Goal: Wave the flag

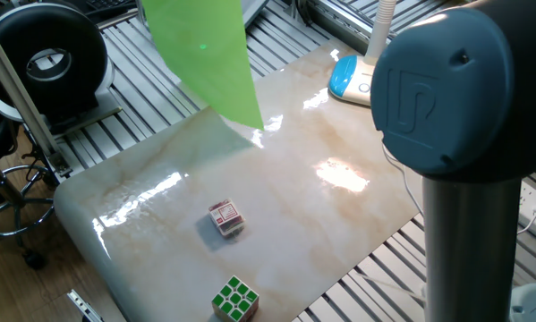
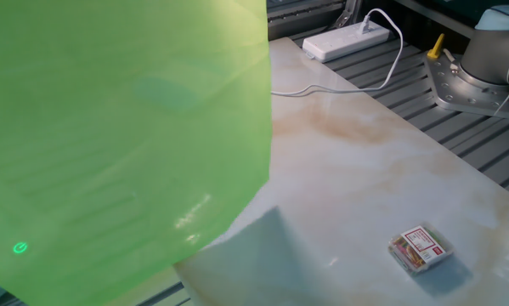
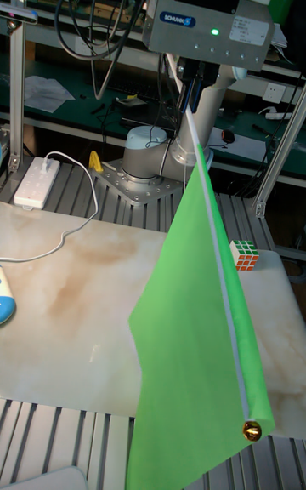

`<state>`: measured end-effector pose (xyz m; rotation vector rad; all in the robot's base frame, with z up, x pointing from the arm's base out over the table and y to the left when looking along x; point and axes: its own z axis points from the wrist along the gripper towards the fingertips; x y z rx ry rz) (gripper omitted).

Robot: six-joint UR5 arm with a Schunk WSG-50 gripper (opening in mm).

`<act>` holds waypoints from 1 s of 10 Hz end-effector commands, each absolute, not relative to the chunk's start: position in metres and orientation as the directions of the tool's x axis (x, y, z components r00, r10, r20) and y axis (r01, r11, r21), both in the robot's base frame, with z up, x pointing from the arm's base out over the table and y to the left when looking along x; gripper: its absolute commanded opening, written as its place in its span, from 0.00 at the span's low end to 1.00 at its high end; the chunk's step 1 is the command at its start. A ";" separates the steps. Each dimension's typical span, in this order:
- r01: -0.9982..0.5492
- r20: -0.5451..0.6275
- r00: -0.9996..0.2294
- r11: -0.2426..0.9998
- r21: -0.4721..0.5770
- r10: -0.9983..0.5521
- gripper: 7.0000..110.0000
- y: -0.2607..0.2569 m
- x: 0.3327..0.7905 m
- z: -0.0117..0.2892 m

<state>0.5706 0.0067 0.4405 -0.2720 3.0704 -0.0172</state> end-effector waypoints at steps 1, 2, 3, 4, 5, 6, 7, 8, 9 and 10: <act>-0.170 -0.057 -0.984 0.985 -0.003 -0.170 0.00 0.012 0.569 0.427; -0.169 -0.063 -0.984 0.986 -0.005 -0.169 0.00 0.012 0.570 0.421; -0.169 -0.066 -0.983 0.986 -0.001 -0.169 0.00 0.013 0.571 0.418; -0.170 -0.071 -0.983 0.985 0.001 -0.170 0.00 0.014 0.572 0.417; -0.169 -0.070 -0.983 0.986 0.000 -0.168 0.00 0.013 0.572 0.416; -0.167 -0.066 -0.984 0.986 -0.003 -0.167 0.00 0.013 0.571 0.416; -0.167 -0.063 -0.984 0.986 -0.005 -0.167 0.00 0.012 0.570 0.417; -0.167 -0.056 -0.984 0.986 -0.010 -0.168 0.00 0.011 0.570 0.420; -0.172 -0.040 -0.984 0.985 -0.025 -0.173 0.00 0.007 0.567 0.419; -0.176 -0.021 -0.984 0.984 -0.029 -0.177 0.00 0.005 0.562 0.419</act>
